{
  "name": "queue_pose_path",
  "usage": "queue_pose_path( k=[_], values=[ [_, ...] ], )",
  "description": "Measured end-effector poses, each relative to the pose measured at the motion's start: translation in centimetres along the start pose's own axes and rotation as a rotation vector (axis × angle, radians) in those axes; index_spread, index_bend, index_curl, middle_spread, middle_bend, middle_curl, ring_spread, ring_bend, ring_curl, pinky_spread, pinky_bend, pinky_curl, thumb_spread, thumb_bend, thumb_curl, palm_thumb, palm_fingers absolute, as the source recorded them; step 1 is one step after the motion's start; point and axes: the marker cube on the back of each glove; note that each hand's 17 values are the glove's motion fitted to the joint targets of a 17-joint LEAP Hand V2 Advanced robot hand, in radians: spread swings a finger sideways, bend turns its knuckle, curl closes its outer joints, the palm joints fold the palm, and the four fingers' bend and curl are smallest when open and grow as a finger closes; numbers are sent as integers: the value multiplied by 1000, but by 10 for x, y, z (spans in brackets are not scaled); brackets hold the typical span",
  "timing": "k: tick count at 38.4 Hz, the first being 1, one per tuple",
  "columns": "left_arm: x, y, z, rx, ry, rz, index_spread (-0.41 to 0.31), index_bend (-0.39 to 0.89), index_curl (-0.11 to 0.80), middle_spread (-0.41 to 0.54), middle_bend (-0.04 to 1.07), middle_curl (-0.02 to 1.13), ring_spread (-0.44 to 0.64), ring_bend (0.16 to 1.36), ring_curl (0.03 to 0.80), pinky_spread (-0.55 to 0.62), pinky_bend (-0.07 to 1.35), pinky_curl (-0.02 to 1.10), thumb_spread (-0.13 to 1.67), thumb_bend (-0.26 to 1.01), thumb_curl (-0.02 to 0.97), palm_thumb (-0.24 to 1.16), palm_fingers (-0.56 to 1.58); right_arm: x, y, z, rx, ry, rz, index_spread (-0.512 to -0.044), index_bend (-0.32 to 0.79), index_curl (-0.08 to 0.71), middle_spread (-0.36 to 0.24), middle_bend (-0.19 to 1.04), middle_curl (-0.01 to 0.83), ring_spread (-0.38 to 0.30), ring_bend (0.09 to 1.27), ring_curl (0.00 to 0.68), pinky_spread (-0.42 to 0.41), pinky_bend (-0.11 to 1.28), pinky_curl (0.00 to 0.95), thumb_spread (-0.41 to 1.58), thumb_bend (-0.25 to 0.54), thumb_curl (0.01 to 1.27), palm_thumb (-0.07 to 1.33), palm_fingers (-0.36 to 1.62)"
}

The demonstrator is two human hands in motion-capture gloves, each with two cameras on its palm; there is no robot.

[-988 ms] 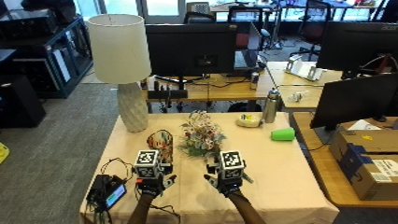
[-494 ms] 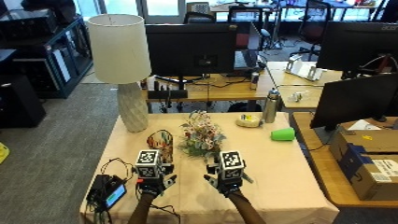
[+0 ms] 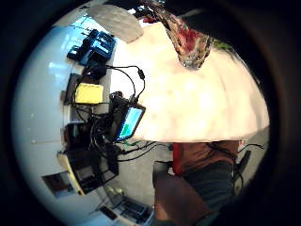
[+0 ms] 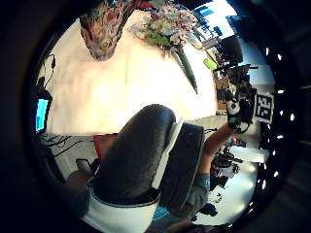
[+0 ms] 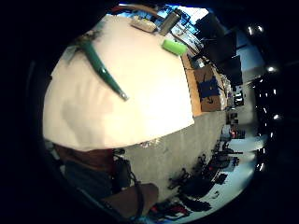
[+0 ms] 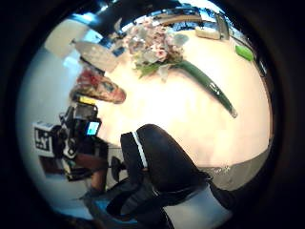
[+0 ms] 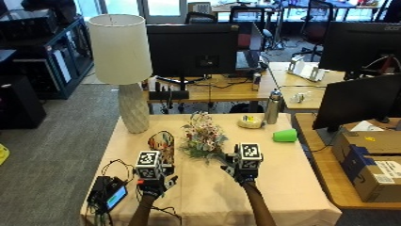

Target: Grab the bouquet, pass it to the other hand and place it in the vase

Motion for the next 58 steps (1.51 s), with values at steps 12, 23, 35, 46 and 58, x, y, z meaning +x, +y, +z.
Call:
queue_pose_path(
  k=[12,23,35,46,58],
  values=[
    [3,-6,6,-3,-10,11,-79,133,227,160,206,307,424,570,227,478,436,288,1000,-48,174,-48,138,40,-19,25,-157,16,117,-392,82,155,76,199,284,204,261,198,316,603,331,1082,-16,248,284,-86],
    [1,-11,12,-12,4,20,-74,134,239,160,204,324,424,576,234,480,436,301,1008,-49,182,-49,132,36,-26,88,-402,-245,-18,-385,85,137,86,195,297,205,241,207,313,618,340,1064,-12,274,341,-99],
    [1,-11,10,-2,8,18,-72,134,247,161,202,337,424,578,240,481,435,311,1012,-49,187,-50,128,36,-13,107,-553,-324,73,-369,314,231,23,200,311,133,210,206,284,459,299,1141,85,343,613,157],
    [3,-8,10,-22,5,12,-72,129,249,161,203,346,424,582,245,481,437,319,1013,-50,190,-50,121,36,-37,96,-211,-110,122,-321,323,299,-89,197,328,-33,350,262,150,507,307,1139,141,412,831,855],
    [0,-4,10,-41,8,-1,-72,131,252,161,203,352,424,585,248,482,437,324,1013,-50,191,-50,118,38,-43,106,-130,-165,209,-274,133,310,-173,463,473,-191,770,470,-229,625,411,773,68,535,948,1426]
  ],
)
